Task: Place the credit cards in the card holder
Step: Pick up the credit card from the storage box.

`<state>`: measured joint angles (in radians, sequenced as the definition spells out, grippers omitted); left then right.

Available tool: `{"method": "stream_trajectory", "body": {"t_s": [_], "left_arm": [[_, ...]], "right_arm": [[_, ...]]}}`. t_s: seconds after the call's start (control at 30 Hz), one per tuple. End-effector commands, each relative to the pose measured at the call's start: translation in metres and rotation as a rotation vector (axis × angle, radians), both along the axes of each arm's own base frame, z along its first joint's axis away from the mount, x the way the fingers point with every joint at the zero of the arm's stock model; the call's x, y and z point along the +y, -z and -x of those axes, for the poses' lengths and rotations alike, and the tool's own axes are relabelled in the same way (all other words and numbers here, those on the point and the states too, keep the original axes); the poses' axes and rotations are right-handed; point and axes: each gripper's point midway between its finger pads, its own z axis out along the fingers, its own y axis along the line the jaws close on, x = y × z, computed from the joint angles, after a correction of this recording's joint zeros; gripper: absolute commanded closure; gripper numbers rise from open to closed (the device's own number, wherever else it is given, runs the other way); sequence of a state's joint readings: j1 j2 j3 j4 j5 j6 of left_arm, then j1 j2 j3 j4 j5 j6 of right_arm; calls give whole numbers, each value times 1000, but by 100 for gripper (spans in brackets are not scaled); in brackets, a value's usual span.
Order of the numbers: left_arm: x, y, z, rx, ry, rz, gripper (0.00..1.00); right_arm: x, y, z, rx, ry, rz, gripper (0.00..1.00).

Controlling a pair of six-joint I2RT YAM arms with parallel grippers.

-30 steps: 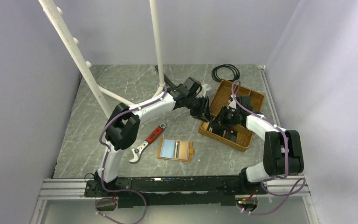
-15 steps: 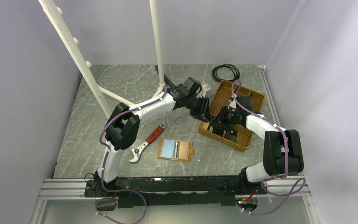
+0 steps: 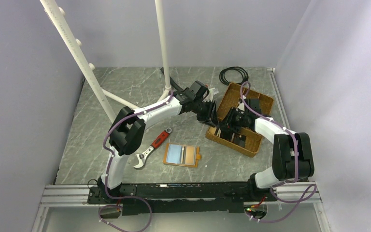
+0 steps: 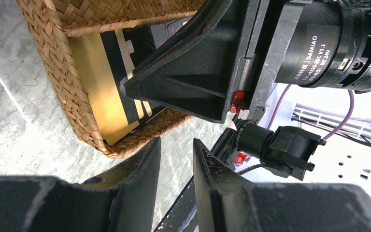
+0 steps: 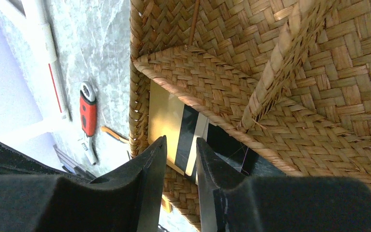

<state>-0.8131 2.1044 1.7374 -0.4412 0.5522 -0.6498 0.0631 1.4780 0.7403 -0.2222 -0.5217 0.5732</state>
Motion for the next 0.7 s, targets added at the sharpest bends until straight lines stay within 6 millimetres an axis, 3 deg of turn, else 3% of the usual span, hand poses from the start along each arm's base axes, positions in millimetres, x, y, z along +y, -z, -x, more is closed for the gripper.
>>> {"method": "stream_trajectory", "body": {"t_s": [0.0, 0.27, 0.43, 0.67], "left_arm": [[-1, -29, 0, -56, 4, 55, 65], [-2, -29, 0, -53, 9, 60, 65], [-1, -30, 0, -57, 6, 58, 65], [0, -32, 0, -63, 8, 57, 65]], "right_arm": [[-17, 12, -2, 16, 41, 104, 68], [-28, 12, -1, 5, 57, 105, 65], [-12, 15, -6, -2, 19, 23, 66], [8, 5, -9, -28, -5, -67, 67]]}}
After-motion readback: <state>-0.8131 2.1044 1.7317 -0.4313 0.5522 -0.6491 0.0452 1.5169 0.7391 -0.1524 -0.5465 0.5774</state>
